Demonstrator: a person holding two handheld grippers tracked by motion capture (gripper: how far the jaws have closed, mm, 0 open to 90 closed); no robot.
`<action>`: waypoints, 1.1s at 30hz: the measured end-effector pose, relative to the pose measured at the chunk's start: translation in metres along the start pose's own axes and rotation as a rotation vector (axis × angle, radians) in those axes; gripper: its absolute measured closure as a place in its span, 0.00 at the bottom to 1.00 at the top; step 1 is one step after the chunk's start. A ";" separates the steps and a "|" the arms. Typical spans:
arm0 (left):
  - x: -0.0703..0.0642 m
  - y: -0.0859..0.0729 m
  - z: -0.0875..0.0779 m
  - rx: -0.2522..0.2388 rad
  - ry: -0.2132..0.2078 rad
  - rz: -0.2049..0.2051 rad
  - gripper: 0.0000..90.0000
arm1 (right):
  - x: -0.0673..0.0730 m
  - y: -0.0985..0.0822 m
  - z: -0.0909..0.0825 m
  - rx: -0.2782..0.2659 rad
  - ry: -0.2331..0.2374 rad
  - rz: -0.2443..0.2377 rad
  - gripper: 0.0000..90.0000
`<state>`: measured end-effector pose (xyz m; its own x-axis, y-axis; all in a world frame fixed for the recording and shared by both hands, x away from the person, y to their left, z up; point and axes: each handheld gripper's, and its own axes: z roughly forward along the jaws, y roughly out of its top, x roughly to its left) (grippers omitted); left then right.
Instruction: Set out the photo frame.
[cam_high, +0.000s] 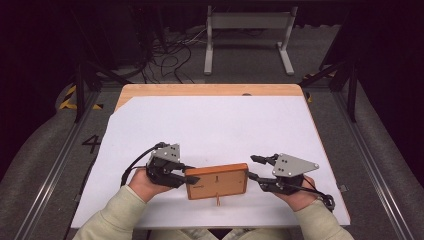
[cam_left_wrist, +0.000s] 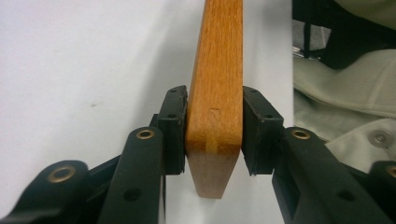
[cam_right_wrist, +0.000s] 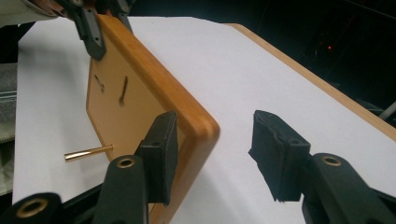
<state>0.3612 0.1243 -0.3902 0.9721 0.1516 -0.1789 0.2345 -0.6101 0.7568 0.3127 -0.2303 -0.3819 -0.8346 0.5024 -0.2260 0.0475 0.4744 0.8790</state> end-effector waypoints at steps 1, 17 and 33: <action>-0.001 0.000 0.000 0.003 -0.007 0.007 0.74 | -0.001 -0.001 -0.001 0.000 -0.001 0.003 0.55; -0.014 -0.005 0.010 0.062 -0.109 0.047 0.69 | -0.008 -0.015 -0.023 -0.035 0.023 0.062 0.52; -0.021 -0.009 0.021 0.145 -0.207 0.067 0.44 | -0.009 -0.026 -0.018 0.045 0.029 0.089 0.51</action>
<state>0.3387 0.1102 -0.4069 0.9625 -0.0463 -0.2675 0.1533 -0.7207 0.6761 0.3094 -0.2602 -0.3950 -0.8415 0.5231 -0.1354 0.1462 0.4616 0.8749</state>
